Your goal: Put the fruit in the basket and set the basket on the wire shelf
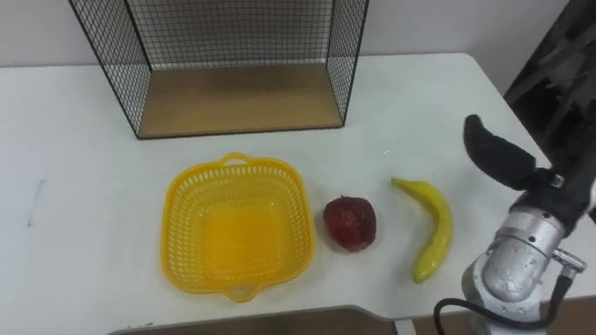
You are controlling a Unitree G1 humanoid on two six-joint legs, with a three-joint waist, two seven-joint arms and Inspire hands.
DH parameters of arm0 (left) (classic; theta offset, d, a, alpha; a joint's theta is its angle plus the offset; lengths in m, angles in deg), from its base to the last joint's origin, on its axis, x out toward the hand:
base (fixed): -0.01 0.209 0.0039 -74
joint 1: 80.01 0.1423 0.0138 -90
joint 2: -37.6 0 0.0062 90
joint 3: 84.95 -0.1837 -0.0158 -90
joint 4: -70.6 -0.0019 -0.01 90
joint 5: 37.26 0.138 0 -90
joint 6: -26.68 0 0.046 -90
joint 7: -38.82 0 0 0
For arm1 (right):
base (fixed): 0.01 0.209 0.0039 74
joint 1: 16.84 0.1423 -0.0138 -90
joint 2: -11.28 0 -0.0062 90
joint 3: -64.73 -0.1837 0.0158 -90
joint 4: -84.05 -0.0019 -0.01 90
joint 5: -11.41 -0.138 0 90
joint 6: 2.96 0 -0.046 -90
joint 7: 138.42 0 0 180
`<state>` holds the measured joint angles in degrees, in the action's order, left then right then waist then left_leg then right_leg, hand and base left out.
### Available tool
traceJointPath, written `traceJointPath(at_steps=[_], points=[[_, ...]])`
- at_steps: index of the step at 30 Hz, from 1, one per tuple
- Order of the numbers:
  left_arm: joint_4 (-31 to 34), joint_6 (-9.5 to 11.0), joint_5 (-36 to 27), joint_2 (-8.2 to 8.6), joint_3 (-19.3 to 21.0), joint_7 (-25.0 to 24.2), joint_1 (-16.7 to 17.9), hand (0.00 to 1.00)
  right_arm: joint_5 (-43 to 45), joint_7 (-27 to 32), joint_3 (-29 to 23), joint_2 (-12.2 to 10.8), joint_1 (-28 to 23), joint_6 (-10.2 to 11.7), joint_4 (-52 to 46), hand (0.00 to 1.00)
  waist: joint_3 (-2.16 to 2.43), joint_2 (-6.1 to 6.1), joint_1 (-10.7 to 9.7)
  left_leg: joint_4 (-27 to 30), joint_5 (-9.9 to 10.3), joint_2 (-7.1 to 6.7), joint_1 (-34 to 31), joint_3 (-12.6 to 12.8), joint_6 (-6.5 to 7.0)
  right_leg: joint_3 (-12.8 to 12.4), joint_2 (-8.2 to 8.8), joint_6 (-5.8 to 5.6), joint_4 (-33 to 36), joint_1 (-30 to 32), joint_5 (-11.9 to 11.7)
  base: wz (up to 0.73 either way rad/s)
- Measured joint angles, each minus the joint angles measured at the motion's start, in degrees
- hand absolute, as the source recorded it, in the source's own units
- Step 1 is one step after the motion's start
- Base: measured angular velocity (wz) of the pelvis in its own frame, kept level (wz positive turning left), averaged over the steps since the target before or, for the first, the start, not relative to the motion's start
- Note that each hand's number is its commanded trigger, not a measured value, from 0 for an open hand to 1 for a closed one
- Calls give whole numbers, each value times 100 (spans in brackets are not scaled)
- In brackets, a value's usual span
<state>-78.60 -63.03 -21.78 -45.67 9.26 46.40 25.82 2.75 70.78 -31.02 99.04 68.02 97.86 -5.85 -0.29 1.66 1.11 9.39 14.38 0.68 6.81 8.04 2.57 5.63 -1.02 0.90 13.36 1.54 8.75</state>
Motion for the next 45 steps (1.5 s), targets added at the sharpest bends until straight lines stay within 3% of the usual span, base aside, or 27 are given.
traceJointPath(at_steps=[6,17,22,24,36,45], points=[[2,0,41,-60,-1,-120,-9,0,237,-684,106,0,-1,-94,182,0,2,43,74,-14,1,42,-12,-66,-1,82,0,-11,-152,-83,-57,7],[39,-1,47,-108,-107,-228,-61,0,605,-1647,676,0,-76,-99,191,0,11,-46,63,1,1,49,-13,-181,-1,208,19,-2,-173,-145,-76,4],[76,-1,43,-82,-107,-216,-54,0,724,-1861,707,-1,-74,-114,462,0,24,-57,103,6,2,47,-10,-204,-3,236,25,-1,-168,-167,-77,4],[76,-1,42,-72,-106,-205,-55,0,724,-1981,739,-5,-75,-221,528,0,24,-59,102,11,3,46,-11,-204,-4,228,24,0,-162,-166,-78,0],[67,-1,-5,-64,-122,-178,-60,0,1136,-2197,746,-64,-75,-226,516,0,48,-38,94,15,3,48,-7,-206,-5,200,12,1,-166,-175,-78,0],[-52,-2,-10,-55,-333,-151,-91,0,1115,-2330,927,-65,-76,-226,502,0,9,-116,72,6,15,56,62,-203,-21,184,-1,7,-162,-231,-82,0]])
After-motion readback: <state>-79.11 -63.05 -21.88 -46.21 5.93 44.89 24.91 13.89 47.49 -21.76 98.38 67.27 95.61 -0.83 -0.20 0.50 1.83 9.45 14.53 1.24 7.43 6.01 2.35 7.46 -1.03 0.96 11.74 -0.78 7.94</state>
